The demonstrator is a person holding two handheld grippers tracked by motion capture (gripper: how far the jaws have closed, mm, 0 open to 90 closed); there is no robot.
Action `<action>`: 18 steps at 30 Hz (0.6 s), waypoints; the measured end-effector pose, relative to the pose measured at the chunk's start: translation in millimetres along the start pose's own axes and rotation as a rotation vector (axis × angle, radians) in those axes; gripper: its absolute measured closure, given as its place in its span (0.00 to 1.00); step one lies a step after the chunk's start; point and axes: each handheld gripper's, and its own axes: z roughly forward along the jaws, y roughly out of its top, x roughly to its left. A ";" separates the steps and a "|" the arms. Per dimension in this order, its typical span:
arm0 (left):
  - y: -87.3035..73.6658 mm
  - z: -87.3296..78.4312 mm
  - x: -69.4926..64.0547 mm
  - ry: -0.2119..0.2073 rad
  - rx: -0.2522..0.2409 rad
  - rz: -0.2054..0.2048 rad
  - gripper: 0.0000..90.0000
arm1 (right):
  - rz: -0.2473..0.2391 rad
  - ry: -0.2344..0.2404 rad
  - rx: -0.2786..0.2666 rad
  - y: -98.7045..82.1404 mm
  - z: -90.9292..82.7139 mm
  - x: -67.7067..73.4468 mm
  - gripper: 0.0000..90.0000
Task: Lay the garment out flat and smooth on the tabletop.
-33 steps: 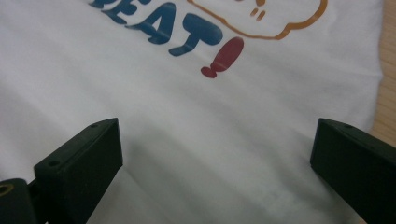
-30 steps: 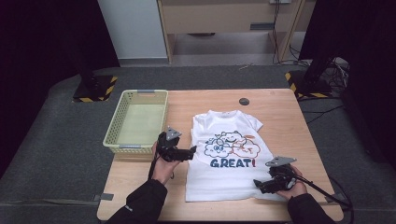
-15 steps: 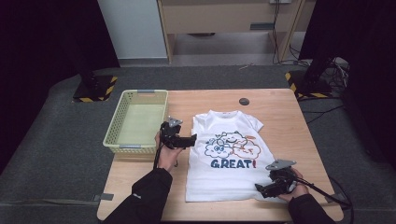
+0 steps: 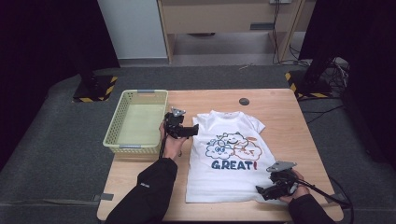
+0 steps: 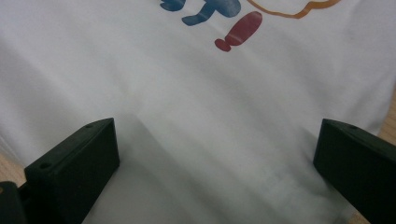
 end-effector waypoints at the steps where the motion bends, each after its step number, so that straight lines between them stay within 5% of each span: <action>1: 3.1 1.4 -0.4 0.004 0.002 0.002 0.07 | 0.000 0.000 0.000 0.0 0.0 0.0 0.00; 10: 18.8 12.7 -6.5 0.005 -0.015 0.010 0.07 | 0.000 0.000 0.001 0.0 -0.1 0.1 0.00; 13: 18.8 20.9 -7.4 0.023 -0.016 0.035 0.07 | 0.000 0.000 0.001 0.1 -0.1 0.1 0.00; 18: 11.7 38.7 -2.9 0.029 0.011 0.017 0.10 | -0.004 0.000 0.000 -0.1 -0.2 0.1 0.01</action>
